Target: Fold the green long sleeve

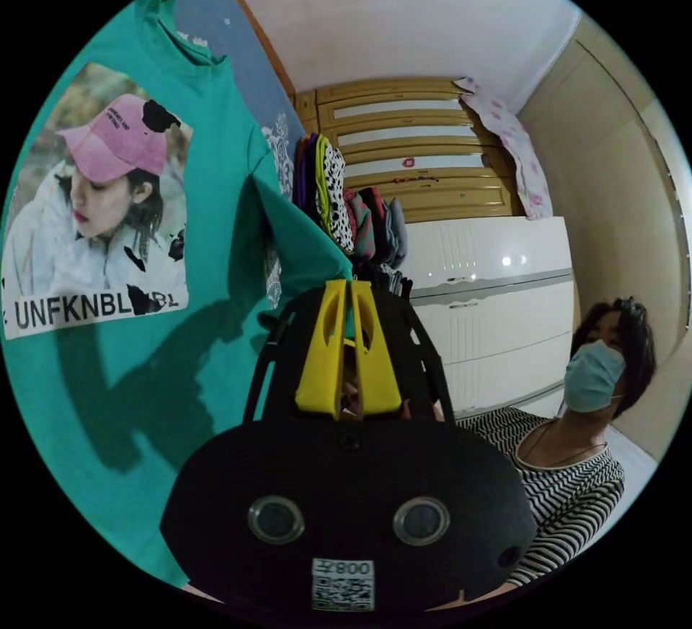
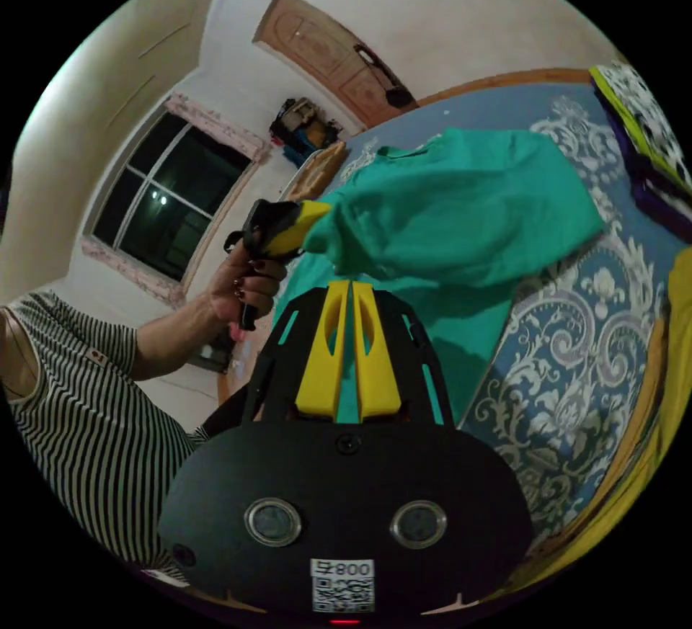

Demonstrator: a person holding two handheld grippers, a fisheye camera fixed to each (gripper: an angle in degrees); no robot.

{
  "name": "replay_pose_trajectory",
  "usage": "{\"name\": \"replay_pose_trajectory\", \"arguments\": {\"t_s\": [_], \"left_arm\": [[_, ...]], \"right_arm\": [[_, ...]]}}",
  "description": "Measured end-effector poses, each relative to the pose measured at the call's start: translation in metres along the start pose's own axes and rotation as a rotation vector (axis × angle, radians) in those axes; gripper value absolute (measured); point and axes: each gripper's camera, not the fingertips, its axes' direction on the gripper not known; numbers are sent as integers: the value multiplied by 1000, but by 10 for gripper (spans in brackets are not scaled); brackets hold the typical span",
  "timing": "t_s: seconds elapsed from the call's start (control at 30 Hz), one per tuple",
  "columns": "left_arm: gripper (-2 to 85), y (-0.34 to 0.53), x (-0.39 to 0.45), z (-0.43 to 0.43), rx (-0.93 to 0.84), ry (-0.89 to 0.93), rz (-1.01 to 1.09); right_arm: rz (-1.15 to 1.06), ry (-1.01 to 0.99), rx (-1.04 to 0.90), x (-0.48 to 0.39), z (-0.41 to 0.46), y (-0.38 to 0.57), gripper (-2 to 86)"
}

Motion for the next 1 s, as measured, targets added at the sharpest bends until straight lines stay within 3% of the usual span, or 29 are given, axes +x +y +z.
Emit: {"name": "replay_pose_trajectory", "arguments": {"t_s": [0.2, 0.4, 0.57, 0.8, 1.0], "left_arm": [[9, -20, 27, -65, 48, 61, 20], [8, -29, 63, -161, 95, -3, 75], [8, -24, 60, -260, 221, -118, -19], [8, -26, 25, -333, 287, -238, -200], [9, -44, 42, -380, 308, -278, -160]], "right_arm": [[180, -136, 31, 83, 41, 5, 2], [100, 52, -26, 106, 94, -37, 1], [24, 217, -89, 124, 153, -68, 0], [-75, 565, -410, 169, 300, -79, 0], [-88, 550, -367, 203, 346, -81, 1]]}}
